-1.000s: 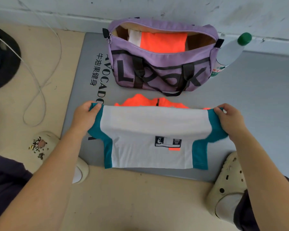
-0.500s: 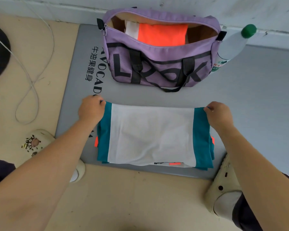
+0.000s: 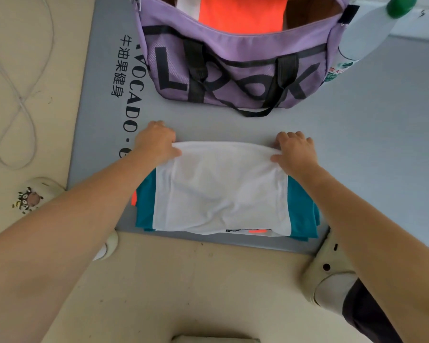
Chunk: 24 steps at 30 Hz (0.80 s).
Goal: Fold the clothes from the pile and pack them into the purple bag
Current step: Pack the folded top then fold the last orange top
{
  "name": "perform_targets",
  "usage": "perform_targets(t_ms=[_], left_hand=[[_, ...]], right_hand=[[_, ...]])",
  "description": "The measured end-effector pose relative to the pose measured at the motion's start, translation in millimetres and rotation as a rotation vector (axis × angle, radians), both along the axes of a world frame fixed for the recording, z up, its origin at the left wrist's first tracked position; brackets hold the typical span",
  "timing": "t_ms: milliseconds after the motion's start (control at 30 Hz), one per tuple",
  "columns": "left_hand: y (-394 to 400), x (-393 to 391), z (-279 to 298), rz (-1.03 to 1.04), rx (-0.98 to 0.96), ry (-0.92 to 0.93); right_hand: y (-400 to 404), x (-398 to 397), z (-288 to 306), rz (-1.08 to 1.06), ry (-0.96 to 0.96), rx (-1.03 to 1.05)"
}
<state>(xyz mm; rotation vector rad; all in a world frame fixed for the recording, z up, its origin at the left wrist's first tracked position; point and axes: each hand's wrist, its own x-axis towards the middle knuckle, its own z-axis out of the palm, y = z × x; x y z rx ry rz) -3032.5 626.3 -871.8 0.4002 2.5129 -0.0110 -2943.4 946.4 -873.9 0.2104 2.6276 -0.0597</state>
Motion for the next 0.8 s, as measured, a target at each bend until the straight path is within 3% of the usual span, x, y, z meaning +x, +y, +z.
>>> perform_targets(t_ms=[233, 400, 533, 600, 667, 800], left_hand=[[0.6, -1.9, 22.4, -0.015, 0.253, -0.158], [-15.1, 11.5, 41.2, -0.027, 0.109, -0.201], [-25.3, 23.4, 71.4, 0.021, 0.001, -0.565], [-29.7, 25.2, 95.5, 0.07, 0.009, -0.664], [-32.0, 20.1, 124.1, 0.066, 0.053, -0.533], [-32.0, 1.2, 192.4, 0.059, 0.19, 0.019]], right_hand=[[1.1, 5.3, 24.7, 0.073, -0.167, -0.185], [10.5, 21.8, 51.5, -0.032, -0.241, -0.26], [18.5, 30.2, 86.0, -0.173, -0.601, -0.414], [24.2, 28.3, 111.3, -0.197, -0.673, -0.427], [27.9, 21.7, 140.7, -0.183, -0.517, -0.393], [28.9, 7.8, 205.3, -0.16, -0.015, -0.292]])
